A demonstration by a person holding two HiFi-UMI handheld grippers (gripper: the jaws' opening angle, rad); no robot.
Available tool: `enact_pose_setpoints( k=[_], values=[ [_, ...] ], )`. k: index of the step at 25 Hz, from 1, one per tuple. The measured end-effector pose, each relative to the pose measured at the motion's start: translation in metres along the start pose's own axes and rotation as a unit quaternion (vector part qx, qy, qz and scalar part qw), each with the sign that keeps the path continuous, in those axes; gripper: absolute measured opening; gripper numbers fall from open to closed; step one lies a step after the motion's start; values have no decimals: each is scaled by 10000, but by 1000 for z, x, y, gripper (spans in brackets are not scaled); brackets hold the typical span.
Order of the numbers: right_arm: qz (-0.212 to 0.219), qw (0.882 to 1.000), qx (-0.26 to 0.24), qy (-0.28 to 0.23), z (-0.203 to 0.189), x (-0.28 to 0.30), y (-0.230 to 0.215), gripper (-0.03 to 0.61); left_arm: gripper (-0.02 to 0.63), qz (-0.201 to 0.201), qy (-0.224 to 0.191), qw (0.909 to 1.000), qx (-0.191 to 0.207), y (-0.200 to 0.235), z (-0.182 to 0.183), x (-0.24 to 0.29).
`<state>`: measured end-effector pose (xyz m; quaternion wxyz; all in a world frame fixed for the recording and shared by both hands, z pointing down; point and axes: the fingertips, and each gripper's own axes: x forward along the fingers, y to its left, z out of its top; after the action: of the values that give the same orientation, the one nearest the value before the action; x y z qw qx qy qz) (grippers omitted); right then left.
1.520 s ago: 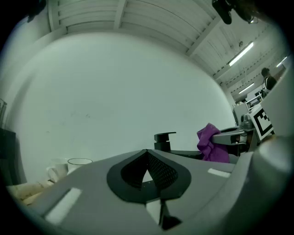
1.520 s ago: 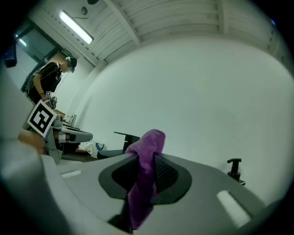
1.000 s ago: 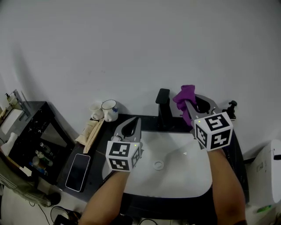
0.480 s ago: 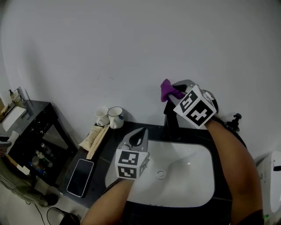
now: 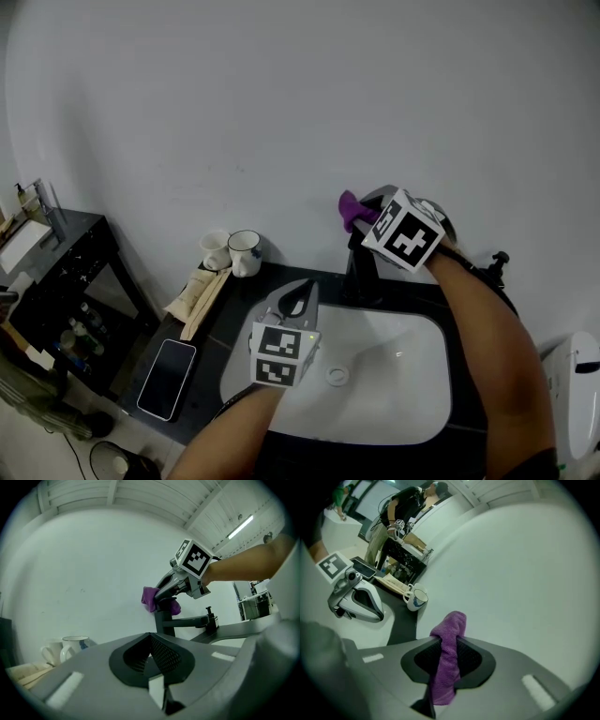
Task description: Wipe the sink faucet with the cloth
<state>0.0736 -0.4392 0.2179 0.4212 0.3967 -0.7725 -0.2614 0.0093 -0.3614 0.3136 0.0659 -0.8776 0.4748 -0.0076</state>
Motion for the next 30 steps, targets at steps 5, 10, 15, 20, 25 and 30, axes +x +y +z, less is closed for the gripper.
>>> enact_pose_setpoints(
  k=[5,10,15,20,25,30],
  values=[
    [244,9994,192,120,0,0,12,67,17,-14,-16,9999,172,-6,0,-1],
    [378,9989,250,148,4,-6,14,66,17,90,-56,9997,218,2,4,-1],
    [474,9988,146,49,7,-21,31,67,17,-31,-33,9996,264,-13,2,1],
    [519,9982,264,-176,15,-32,49,67,17,-37,9,9992,409,-10,0,0],
    [593,9966,383,-428,18,-50,61,67,17,3,9,9991,417,-7,1,-1],
    [715,9951,280,-628,24,-73,77,67,17,-33,31,9990,455,-8,1,-2]
  ],
)
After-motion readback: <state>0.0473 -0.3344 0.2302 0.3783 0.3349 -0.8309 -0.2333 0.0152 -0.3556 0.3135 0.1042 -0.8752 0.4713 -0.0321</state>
